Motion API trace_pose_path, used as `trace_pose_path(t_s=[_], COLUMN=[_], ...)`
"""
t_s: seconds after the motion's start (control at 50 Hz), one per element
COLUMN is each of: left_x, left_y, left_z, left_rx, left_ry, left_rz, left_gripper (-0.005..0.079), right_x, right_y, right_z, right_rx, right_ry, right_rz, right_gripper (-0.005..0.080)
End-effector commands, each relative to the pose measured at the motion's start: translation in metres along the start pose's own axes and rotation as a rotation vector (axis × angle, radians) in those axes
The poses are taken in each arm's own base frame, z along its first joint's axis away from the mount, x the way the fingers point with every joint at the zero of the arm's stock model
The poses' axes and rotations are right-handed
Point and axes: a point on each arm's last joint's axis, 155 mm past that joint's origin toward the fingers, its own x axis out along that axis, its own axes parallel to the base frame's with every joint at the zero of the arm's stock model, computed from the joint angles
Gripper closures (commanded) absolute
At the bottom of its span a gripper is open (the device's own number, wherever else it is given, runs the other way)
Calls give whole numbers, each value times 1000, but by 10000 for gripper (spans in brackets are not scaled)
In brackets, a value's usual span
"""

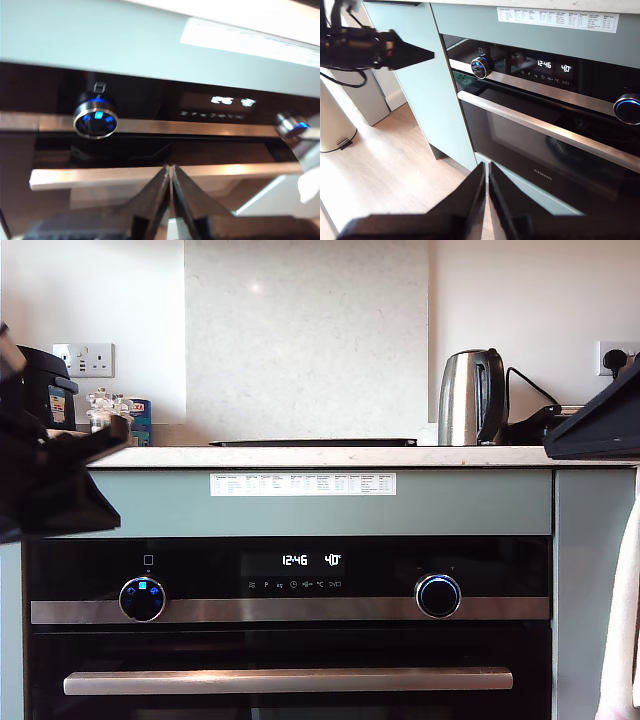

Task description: Switch the oven into grill with fan mode by turning the left rotary switch to the symbol with a fan and a grill above it

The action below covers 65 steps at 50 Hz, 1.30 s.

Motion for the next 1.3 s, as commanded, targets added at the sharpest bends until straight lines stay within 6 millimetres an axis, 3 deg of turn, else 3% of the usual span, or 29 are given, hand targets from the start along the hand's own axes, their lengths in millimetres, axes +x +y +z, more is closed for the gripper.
trace_pose_path(t_s=[0.0, 0.12, 0.18, 0.24, 0.28, 0.32, 0.42, 0.64, 0.76, 0.86, 0.98, 1.28], left_x=[5, 14, 18, 23, 28, 32, 44, 65, 71, 72, 73, 86], left_y=[4, 9, 9, 10, 13, 15, 20, 24, 38, 53, 62, 51], left_z=[-9, -8, -8, -9, -12, -17, -28, -27, -35, -48, -56, -23], left_rx=[-32, -93, -97, -112, -128, -138, -159, -296, -471, -636, -681, -736], left_ry=[12, -26, -41, -40, -27, -6, 42, 38, 58, 85, 113, 41], left_rz=[10, 20, 15, 20, 36, 48, 75, 95, 122, 162, 172, 91], left_gripper=[761, 714, 568, 336, 239, 194, 186, 186, 182, 109, 99, 99], right_x=[1, 1, 1, 1, 1, 1, 1, 1, 1, 1, 1, 0], right_y=[-1, -4, -4, -4, -4, -4, -4, -5, -5, -7, -9, -10], right_z=[-4, -8, -9, -10, -9, -9, -9, -9, -9, -9, -10, -14], right_rx=[-8, -7, -7, -7, -9, -17, -25, -25, -25, -26, -25, -25], right_ry=[13, 29, 33, 35, 34, 33, 34, 34, 34, 32, 38, 53], right_rz=[-6, -20, -20, -23, -23, -23, -24, -25, -28, -40, -47, -51], right_gripper=[764, 765, 765, 765, 765, 764, 765, 765, 765, 765, 765, 765])
